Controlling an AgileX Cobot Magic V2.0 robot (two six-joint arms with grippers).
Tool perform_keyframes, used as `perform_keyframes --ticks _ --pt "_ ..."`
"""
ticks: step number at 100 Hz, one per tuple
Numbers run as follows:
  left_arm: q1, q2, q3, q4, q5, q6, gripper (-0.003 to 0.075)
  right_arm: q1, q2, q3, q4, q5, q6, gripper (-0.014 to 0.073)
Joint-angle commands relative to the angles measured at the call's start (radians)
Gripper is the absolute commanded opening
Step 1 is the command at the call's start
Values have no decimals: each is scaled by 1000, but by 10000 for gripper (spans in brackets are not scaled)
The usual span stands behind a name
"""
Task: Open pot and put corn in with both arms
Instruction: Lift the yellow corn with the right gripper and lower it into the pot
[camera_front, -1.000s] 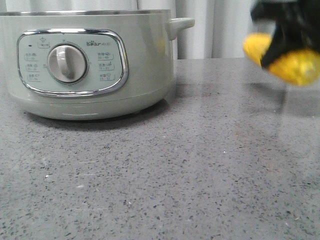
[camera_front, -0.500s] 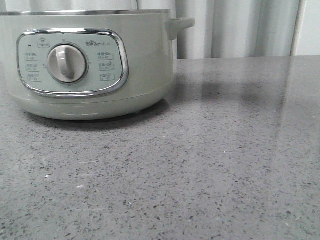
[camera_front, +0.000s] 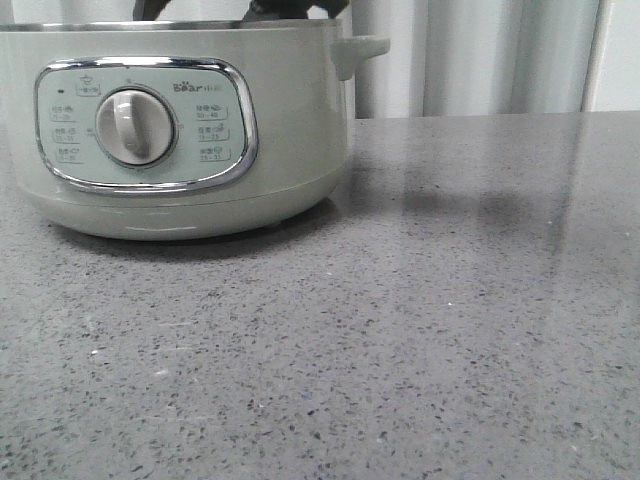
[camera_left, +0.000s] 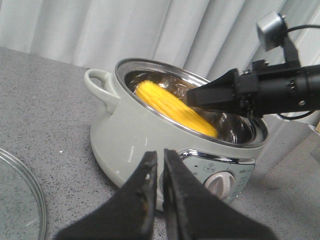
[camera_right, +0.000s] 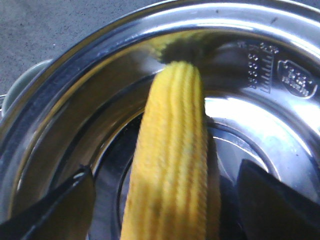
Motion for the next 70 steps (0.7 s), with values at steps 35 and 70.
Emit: perform_keyframes --ticks 35,70 --pt "-7 -89 -37 35 -16 187 -18 -20 -632 283 -205 66 -4 -69" --pt "-7 -89 -37 35 -14 187 -18 -20 -1346 961 -378 -138 -4 -61"
